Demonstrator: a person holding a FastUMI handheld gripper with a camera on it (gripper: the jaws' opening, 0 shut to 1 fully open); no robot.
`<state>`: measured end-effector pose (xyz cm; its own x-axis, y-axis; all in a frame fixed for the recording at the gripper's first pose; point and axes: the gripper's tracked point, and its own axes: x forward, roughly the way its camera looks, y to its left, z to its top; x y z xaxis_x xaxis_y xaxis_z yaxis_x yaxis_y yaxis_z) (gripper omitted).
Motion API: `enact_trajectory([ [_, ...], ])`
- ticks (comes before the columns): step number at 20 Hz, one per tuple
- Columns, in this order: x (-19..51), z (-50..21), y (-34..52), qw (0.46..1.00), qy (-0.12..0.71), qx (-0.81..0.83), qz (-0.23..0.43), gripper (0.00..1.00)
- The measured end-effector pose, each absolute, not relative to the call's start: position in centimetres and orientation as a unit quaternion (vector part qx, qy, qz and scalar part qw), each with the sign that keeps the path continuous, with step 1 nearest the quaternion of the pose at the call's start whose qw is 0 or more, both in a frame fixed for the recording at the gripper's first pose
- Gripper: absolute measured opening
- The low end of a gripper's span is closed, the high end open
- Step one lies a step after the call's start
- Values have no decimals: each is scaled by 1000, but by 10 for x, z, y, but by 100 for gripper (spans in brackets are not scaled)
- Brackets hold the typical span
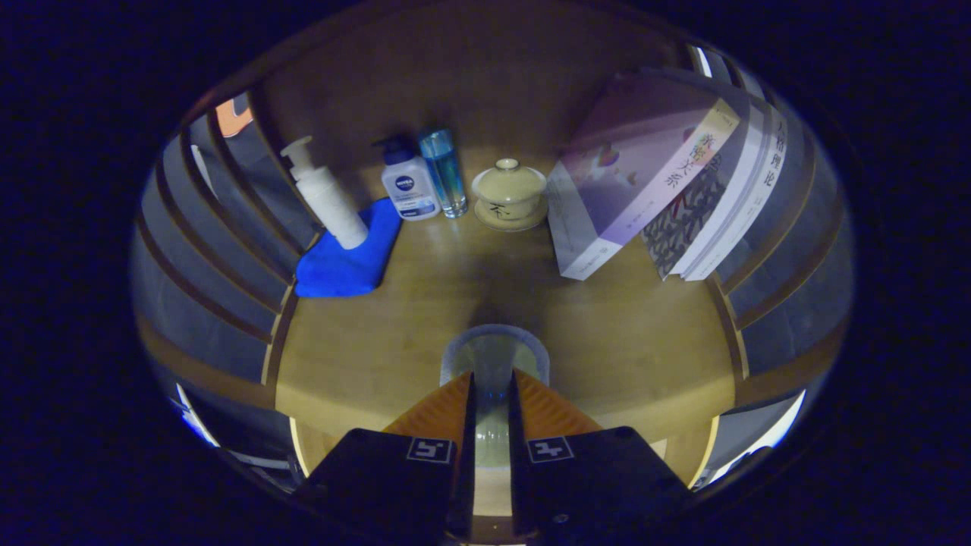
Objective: Pull open the drawer, take out the items inside it, and place them on the countertop above the cabinet.
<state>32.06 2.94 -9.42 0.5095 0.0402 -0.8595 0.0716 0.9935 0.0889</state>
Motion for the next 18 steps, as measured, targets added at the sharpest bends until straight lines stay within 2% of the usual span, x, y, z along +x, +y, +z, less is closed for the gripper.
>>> enact_trajectory([
  [6, 327, -97, 37, 876, 473, 95, 24, 27],
  [12, 312, -63, 39, 927, 369, 59, 39, 70],
  [17, 265, -24, 59, 964, 259, -11, 55, 84],
  [18, 252, -16, 61, 969, 240, -20, 52, 84],
])
